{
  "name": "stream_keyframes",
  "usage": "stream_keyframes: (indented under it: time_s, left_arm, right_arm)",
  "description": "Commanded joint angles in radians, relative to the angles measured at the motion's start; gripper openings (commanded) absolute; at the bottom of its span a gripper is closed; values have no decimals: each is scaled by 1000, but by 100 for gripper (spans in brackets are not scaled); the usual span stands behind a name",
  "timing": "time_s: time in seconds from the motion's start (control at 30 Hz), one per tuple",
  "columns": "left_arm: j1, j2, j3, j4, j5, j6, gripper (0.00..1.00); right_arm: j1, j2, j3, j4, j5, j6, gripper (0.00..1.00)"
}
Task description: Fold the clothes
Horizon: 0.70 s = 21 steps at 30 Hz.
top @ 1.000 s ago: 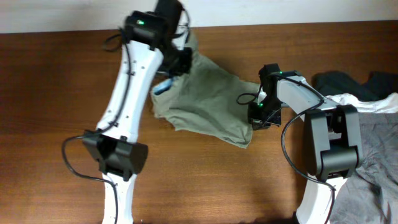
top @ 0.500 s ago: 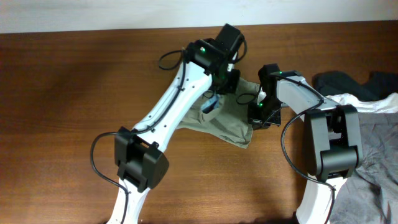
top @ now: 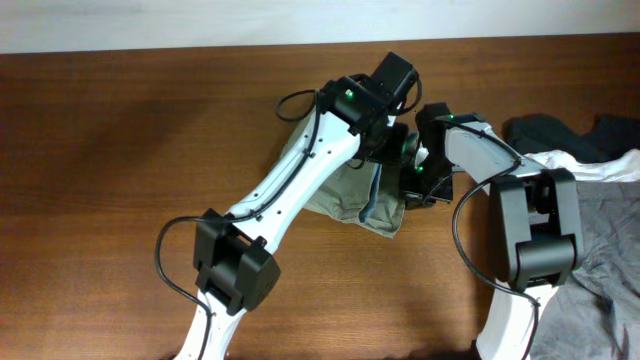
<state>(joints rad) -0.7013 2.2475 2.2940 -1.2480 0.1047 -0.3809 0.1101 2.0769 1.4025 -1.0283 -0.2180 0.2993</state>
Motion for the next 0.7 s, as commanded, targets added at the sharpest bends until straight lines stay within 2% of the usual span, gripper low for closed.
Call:
stream_keyframes:
  time_s: [0.0, 0.1, 0.2, 0.23, 0.33, 0.47, 0.57, 0.67]
  left_arm:
    - [24, -42, 1, -18, 2, 42, 49]
    - [43, -42, 1, -48, -47, 47, 52]
    - [65, -42, 1, -99, -70, 85, 53]
    - [76, -42, 1, -119, -91, 91, 54]
    - [110, -42, 1, -154, -132, 124, 59]
    - [177, -42, 1, -187, -131, 137, 60]
    - [210, -42, 1, -190, -131, 137, 62]
    - [214, -42, 1, -193, -131, 137, 62]
  right_arm:
    - [-68, -55, 29, -38, 62, -5, 5]
    - [-122, -158, 71, -80, 65, -7, 6]
    - [-137, -232, 75, -72, -9, -78, 13]
    - [-131, -238, 75, -68, -48, -102, 19]
    - [-110, -217, 73, -24, -65, -104, 36]
    - [-86, -148, 73, 75, -165, -101, 42]
    - [-79, -91, 73, 185, -167, -77, 49]
    - [-77, -73, 73, 251, -167, -74, 49]
